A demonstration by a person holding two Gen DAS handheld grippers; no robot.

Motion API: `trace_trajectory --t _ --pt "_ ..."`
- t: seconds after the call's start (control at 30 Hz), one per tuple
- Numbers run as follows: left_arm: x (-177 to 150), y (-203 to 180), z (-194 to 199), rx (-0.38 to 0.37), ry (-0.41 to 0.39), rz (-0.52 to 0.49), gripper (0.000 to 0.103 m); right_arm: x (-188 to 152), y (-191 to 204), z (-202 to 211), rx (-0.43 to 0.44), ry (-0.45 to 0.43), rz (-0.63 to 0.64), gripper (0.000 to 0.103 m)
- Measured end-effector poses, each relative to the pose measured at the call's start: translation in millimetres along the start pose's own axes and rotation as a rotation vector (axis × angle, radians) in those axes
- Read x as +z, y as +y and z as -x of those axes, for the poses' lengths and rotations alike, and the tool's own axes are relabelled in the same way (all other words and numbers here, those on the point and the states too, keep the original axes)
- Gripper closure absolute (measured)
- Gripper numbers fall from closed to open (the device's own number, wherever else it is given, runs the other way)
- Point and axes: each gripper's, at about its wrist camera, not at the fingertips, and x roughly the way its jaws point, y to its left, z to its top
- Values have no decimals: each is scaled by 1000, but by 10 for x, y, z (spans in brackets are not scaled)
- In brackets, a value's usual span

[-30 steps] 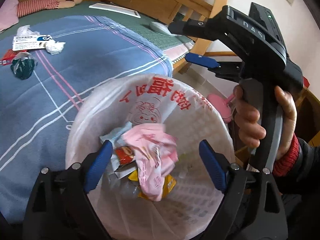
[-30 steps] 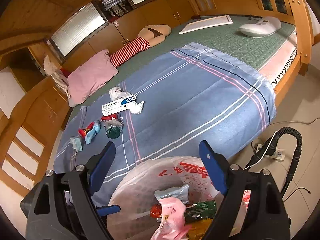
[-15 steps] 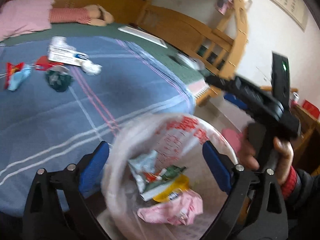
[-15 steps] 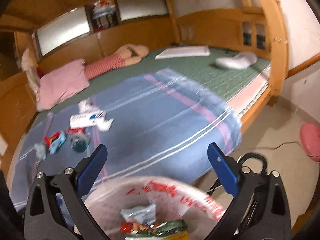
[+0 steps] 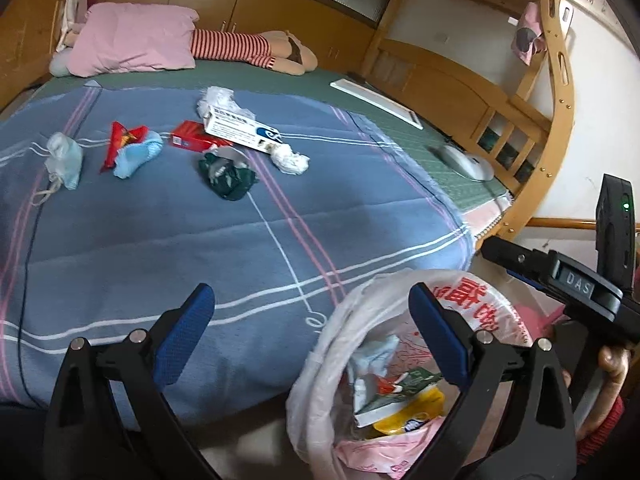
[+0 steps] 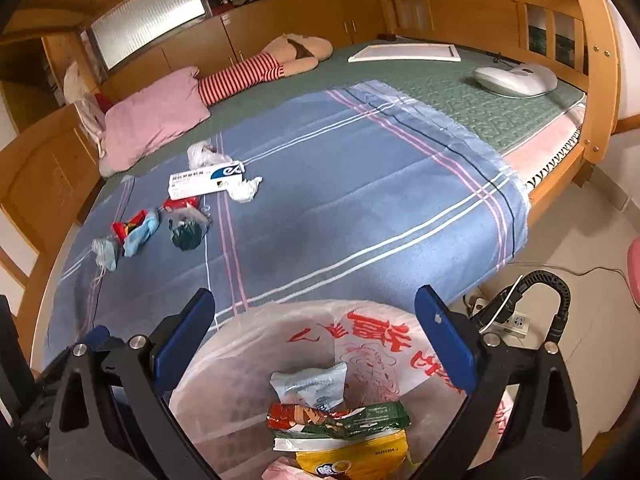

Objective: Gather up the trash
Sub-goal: 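Move both grippers back over the remaining trash on the bed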

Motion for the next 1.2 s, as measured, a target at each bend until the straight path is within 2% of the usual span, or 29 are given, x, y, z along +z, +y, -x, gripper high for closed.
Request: trace_trajectory --t 0.2,0.3,0.37,0.43,0.47,0.5,0.57,0.63,0.67,0.7,0.73,0.77,0.83,0.9,0.97,1.03,1.07,1.13,1.2 --pt "2 22 -16 30 16 1 6 -28 75 -16 16 -3 22 7" --pt "-8 30 -16 60 17 6 7 -31 92 -29 17 0 24 12" --pt "-18 75 -33 104 21 20 16 -36 111 -42 9 1 29 21" --pt "-27 156 -68 134 42 55 40 -44 124 -73 10 11 29 30" --pt "-31 209 -86 151 53 78 46 -44 127 -87 14 18 27 39" --pt "-33 285 -101 170 64 112 55 -46 137 -109 18 27 24 43" --pt "-21 441 -81 177 63 183 62 -37 160 -152 23 40 21 55" --pt "58 618 47 172 15 256 64 -11 200 -196 33 45 21 61" --pt "119 702 134 167 -21 284 64 20 234 -224 42 47 23 61" --pt "241 844 289 177 -90 315 64 59 284 -260 54 51 30 61" --pt "337 944 390 208 -134 321 59 97 335 -293 60 55 37 61" --pt "476 1089 504 277 -180 324 53 152 411 -342 64 60 51 61" --pt "681 1361 661 408 -236 360 19 287 595 -481 84 73 69 59" --pt "808 1707 765 495 -265 443 10 384 765 -624 119 97 80 46" --pt "821 2046 791 545 -252 557 10 493 1042 -838 169 123 107 38" --pt "671 2362 763 584 -241 699 9 582 1351 -1058 192 141 158 35" --pt "579 2506 722 595 -179 796 9 616 1485 -1142 199 144 179 35" --pt "412 2665 713 565 -135 935 9 697 1940 -1427 231 161 260 32" --pt "302 2736 766 607 -136 1005 9 724 2316 -1663 261 179 323 32"
